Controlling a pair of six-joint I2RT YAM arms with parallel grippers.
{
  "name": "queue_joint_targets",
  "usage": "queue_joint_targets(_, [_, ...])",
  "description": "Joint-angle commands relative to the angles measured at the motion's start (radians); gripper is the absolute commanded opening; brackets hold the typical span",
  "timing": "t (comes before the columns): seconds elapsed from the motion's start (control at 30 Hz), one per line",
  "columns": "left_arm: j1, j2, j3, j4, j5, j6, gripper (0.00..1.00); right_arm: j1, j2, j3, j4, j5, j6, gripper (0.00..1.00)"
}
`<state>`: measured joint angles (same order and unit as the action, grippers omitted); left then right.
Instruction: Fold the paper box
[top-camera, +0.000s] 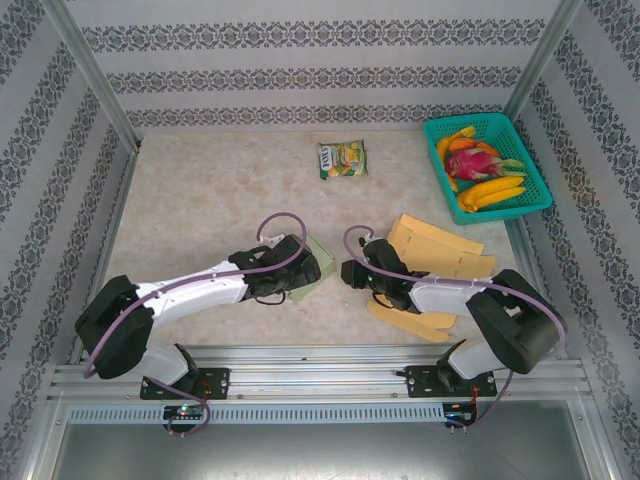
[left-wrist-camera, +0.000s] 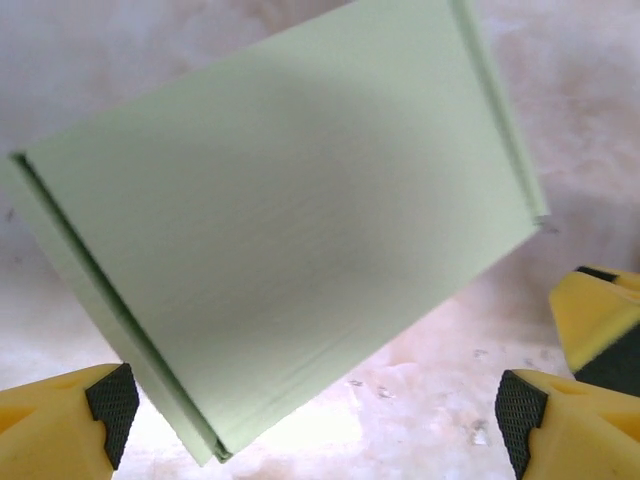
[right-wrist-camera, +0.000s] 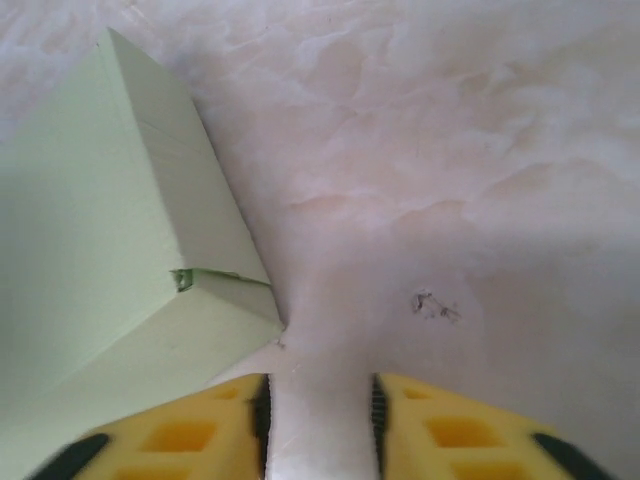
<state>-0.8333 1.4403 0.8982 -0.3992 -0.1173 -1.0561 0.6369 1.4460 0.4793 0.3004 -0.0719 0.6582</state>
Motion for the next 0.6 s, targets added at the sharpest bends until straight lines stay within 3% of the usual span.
queue_joint_targets(0.0, [0.036,-0.03,0.066,0.076,-0.04,0.245,0.95,-0.005,-0.037,0.031,-0.087,-0.096,0.103,0.12])
queue_joint_targets(0.07, [0.074,-0.006,0.1,0.086,-0.05,0.319,0.95,-0.006,-0.033,0.037,-0.078,-0.122,0.14,0.02])
queue_joint_targets(0.23, [0.182,0.104,0.14,0.216,0.071,0.472,0.96,-0.01,0.027,0.067,-0.064,-0.137,0.172,0.0])
queue_joint_targets(0.4, [0.285,0.26,0.186,0.31,0.233,0.478,0.94,-0.027,0.12,0.106,-0.019,-0.176,0.185,0.0])
queue_joint_targets(0.57, [0.289,0.357,0.196,0.39,0.319,0.461,0.91,-0.038,0.204,0.134,0.028,-0.196,0.186,0.0])
